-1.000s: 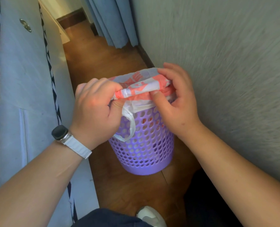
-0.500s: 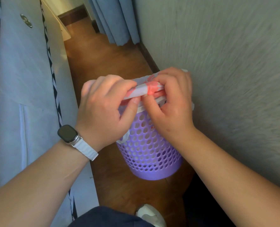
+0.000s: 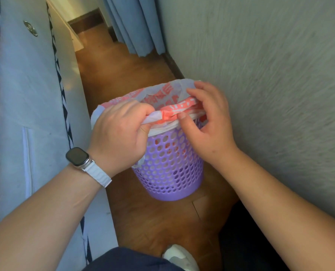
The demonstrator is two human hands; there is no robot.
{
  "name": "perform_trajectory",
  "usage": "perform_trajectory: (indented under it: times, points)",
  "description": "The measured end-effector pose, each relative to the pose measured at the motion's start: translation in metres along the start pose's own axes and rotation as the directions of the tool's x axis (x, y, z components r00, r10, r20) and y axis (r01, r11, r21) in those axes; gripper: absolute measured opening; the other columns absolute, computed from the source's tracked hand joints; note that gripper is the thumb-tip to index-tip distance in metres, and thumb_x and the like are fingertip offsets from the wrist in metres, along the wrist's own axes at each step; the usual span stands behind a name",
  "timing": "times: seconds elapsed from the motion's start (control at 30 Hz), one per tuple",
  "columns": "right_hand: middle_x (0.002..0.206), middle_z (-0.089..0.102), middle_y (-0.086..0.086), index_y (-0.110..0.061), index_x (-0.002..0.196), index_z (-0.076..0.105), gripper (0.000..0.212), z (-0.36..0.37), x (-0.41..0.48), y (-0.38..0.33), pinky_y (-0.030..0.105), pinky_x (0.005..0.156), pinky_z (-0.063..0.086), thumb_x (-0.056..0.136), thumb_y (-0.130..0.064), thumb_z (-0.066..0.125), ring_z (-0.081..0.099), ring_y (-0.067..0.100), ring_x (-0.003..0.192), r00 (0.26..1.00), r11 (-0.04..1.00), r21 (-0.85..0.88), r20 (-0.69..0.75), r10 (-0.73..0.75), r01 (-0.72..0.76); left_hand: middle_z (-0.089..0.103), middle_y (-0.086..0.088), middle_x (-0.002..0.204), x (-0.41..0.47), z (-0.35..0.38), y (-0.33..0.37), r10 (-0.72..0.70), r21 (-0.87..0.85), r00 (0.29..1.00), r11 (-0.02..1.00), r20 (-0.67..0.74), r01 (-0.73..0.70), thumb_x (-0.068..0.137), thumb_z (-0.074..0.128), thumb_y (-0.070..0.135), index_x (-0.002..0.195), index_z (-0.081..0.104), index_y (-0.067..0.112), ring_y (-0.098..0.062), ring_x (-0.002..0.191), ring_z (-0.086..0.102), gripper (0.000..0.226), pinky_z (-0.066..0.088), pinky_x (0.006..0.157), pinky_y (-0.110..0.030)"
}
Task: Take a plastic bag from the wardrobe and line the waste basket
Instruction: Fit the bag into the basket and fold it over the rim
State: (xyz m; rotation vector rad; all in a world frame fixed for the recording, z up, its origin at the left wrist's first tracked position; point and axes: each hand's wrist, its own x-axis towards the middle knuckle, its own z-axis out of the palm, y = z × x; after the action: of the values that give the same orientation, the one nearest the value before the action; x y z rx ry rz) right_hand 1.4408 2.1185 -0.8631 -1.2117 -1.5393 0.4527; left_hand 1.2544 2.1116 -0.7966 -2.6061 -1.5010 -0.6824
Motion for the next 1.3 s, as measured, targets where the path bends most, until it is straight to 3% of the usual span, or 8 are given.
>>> perform_trajectory:
  times: [0.17, 0.27, 0.47, 0.7, 1.0, 1.17, 1.3]
  points:
    - [0.127, 0.054, 0.011, -0.003, 0.107, 0.062, 0.033, -0.002, 0.003, 0.008, 0.031, 0.106, 0.035, 0.084, -0.027, 0.063, 0.049, 0.023, 0.121, 0.999, 1.0, -0.006, -0.036, 0.012, -0.013, 0.062, -0.006, 0.079, 0.0, -0.001, 0.003, 0.007, -0.073, 1.0, 0.997, -0.006, -0.008, 0.096, 0.049, 0.024, 0.089, 0.063, 0.007, -0.025, 0.076, 0.053, 0.024, 0.038, 0.066, -0.033]
    - [0.121, 0.054, 0.007, -0.003, 0.1, 0.06, 0.027, -0.001, 0.001, 0.005, 0.028, 0.104, 0.035, 0.085, -0.025, 0.061, 0.049, 0.021, 0.117, 0.998, 1.0, 0.0, -0.054, -0.021, 0.021, 0.061, -0.006, 0.081, 0.0, -0.004, 0.004, 0.028, -0.096, 0.999, 0.995, 0.014, -0.027, 0.094, 0.05, 0.028, 0.092, 0.064, 0.008, -0.027, 0.075, 0.055, 0.025, 0.044, 0.065, -0.037]
    - [0.094, 0.058, 0.009, -0.001, 0.09, 0.059, 0.023, 0.005, 0.001, -0.013, 0.046, 0.085, 0.042, 0.082, -0.023, 0.061, 0.052, 0.024, 0.092, 0.991, 0.995, -0.083, -0.119, -0.058, 0.049, 0.066, -0.005, 0.096, 0.0, -0.004, 0.016, -0.014, -0.036, 1.0, 0.999, 0.01, 0.014, 0.092, 0.051, 0.038, 0.111, 0.064, 0.011, -0.028, 0.086, 0.061, 0.035, 0.044, 0.073, -0.04]
    - [0.103, 0.062, 0.009, -0.003, 0.098, 0.062, 0.029, 0.009, -0.002, -0.028, 0.045, 0.09, 0.042, 0.082, -0.027, 0.066, 0.055, 0.026, 0.099, 0.996, 0.996, -0.081, -0.08, -0.039, 0.032, 0.062, -0.006, 0.083, 0.002, -0.004, 0.012, -0.055, 0.005, 0.997, 0.998, -0.051, 0.055, 0.089, 0.055, 0.025, 0.089, 0.063, 0.011, -0.029, 0.078, 0.056, 0.017, 0.033, 0.07, -0.035]
    - [0.131, 0.054, 0.018, -0.002, 0.12, 0.061, 0.048, -0.009, 0.008, -0.002, 0.035, 0.11, 0.035, 0.082, -0.032, 0.066, 0.049, 0.029, 0.124, 1.0, 1.0, -0.02, -0.017, -0.019, 0.019, 0.057, -0.006, 0.077, 0.004, -0.006, 0.0, -0.121, -0.053, 0.988, 0.992, -0.092, 0.116, 0.09, 0.048, 0.026, 0.083, 0.059, 0.008, -0.029, 0.073, 0.052, 0.022, 0.034, 0.066, -0.038]
    - [0.125, 0.056, 0.013, -0.004, 0.104, 0.064, 0.035, -0.009, 0.01, -0.001, 0.036, 0.106, 0.037, 0.083, -0.032, 0.061, 0.051, 0.025, 0.121, 0.996, 0.998, 0.025, -0.057, 0.065, -0.063, 0.054, -0.003, 0.077, 0.003, -0.003, 0.001, -0.11, -0.133, 0.99, 0.986, -0.087, 0.098, 0.092, 0.047, 0.026, 0.083, 0.058, 0.006, -0.029, 0.072, 0.052, 0.024, 0.04, 0.065, -0.044]
    - [0.11, 0.054, 0.003, -0.002, 0.095, 0.061, 0.027, -0.008, 0.009, -0.004, 0.039, 0.096, 0.041, 0.082, -0.026, 0.06, 0.054, 0.024, 0.108, 0.994, 1.0, 0.022, -0.109, 0.021, -0.019, 0.06, -0.004, 0.085, 0.002, -0.004, 0.002, -0.082, -0.13, 0.996, 0.989, -0.044, 0.076, 0.093, 0.047, 0.03, 0.092, 0.062, 0.008, -0.028, 0.079, 0.055, 0.026, 0.041, 0.072, -0.04]
